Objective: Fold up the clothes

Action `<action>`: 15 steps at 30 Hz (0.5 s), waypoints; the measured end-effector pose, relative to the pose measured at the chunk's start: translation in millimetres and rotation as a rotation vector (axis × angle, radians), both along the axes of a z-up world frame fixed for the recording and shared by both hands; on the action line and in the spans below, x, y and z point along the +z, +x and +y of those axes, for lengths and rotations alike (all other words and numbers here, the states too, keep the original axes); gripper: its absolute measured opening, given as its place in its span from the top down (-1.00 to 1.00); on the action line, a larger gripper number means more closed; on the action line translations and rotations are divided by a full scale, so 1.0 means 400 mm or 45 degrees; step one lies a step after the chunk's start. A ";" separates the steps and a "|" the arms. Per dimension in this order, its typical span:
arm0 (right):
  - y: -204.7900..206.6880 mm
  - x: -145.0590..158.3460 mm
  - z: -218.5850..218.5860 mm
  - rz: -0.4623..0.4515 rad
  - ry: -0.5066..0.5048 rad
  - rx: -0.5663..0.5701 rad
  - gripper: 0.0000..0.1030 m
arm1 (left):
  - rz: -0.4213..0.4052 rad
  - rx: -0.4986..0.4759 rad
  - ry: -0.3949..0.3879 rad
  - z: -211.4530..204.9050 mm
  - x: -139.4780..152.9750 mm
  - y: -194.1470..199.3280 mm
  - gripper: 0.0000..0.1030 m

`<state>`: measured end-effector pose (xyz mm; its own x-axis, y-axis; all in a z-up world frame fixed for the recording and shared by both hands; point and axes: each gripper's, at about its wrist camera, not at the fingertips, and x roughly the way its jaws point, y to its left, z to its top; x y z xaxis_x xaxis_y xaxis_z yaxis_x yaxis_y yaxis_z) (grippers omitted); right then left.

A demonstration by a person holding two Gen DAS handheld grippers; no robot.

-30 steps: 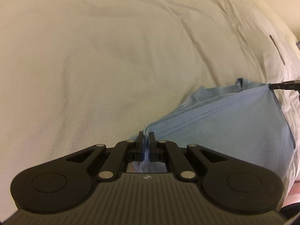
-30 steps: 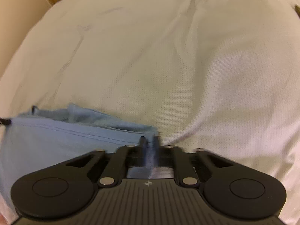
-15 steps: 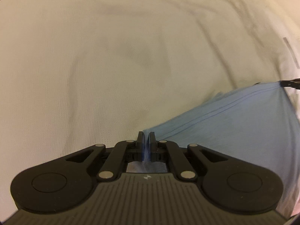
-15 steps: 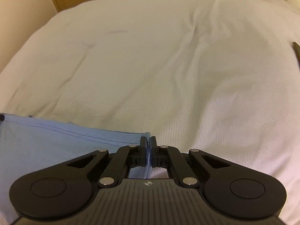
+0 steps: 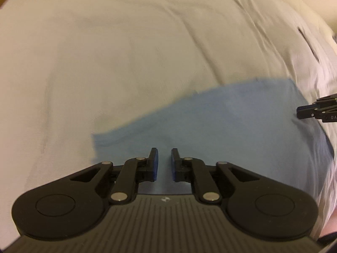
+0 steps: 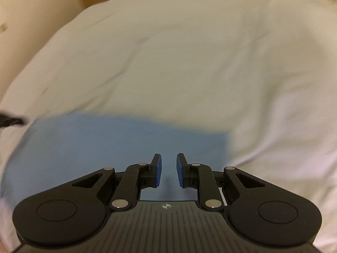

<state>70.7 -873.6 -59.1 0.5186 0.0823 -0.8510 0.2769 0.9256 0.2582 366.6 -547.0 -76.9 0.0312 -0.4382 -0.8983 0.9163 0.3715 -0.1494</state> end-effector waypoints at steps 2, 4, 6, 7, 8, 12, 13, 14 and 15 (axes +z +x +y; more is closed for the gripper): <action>0.000 -0.034 0.036 0.030 0.054 0.044 0.62 | -0.002 -0.006 0.044 0.001 -0.035 0.014 0.80; -0.019 -0.064 0.041 0.075 0.061 0.047 0.62 | -0.035 0.033 0.066 0.028 -0.029 0.044 0.82; -0.059 -0.074 0.026 0.112 0.032 0.047 0.62 | -0.069 0.070 0.089 0.056 -0.022 0.074 0.82; -0.079 -0.065 0.021 0.121 0.008 0.044 0.62 | -0.098 0.073 0.100 0.074 -0.002 0.079 0.82; -0.097 -0.052 0.018 0.127 -0.018 0.039 0.62 | -0.129 0.062 0.105 0.093 0.022 0.075 0.80; -0.172 0.002 0.006 0.149 -0.124 0.023 0.51 | -0.338 -0.169 0.097 0.178 0.130 -0.055 0.68; -0.190 0.016 0.003 0.155 -0.150 0.018 0.48 | -0.397 -0.258 0.084 0.206 0.154 -0.105 0.58; -0.209 0.029 0.000 0.160 -0.177 0.014 0.47 | -0.454 -0.348 0.071 0.233 0.175 -0.156 0.46; -0.220 0.046 0.021 0.152 -0.199 0.051 0.45 | -0.494 -0.458 0.061 0.261 0.177 -0.219 0.42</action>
<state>-17.1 -865.2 -40.5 0.4121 -0.0376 -0.9104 0.2594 0.9626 0.0777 279.1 -442.4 -6.0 0.2204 -0.4410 -0.8700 0.9717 0.0215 0.2352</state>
